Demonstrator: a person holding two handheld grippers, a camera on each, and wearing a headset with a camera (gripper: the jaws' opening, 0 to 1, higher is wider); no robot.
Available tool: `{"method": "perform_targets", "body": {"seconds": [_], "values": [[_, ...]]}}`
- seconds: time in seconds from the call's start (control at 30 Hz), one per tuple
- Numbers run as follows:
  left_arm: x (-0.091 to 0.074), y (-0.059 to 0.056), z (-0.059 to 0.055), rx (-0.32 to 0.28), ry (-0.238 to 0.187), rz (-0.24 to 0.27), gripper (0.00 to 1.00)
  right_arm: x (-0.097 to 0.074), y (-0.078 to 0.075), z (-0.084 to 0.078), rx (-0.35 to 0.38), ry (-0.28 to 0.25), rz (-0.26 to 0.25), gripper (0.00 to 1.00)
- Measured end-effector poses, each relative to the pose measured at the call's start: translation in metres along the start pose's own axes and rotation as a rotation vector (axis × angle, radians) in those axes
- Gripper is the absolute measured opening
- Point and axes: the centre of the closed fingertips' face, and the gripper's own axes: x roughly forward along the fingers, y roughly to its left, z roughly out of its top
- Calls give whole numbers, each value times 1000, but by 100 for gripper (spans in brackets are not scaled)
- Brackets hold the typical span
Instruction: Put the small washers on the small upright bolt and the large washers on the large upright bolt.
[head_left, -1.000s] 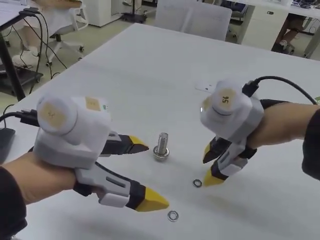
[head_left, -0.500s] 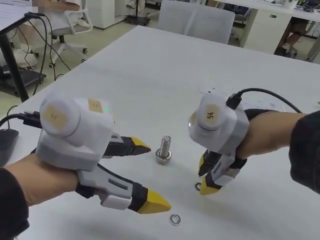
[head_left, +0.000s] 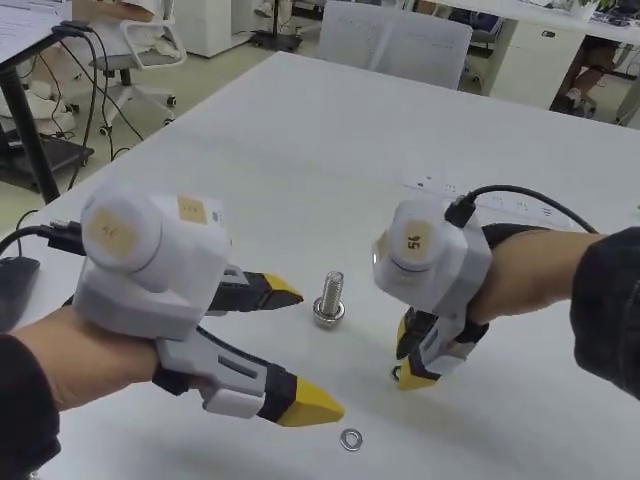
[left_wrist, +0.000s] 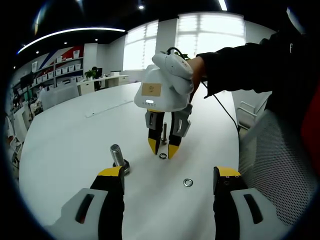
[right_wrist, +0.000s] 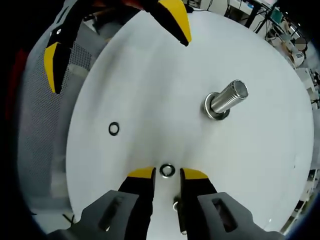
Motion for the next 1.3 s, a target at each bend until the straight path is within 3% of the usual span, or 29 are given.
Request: {"method": "perform_targets", "body": {"seconds": [1.3], "values": [[-1,0,0,0,-5,3,72,1,-1,0,-2,10,-35,13]]}}
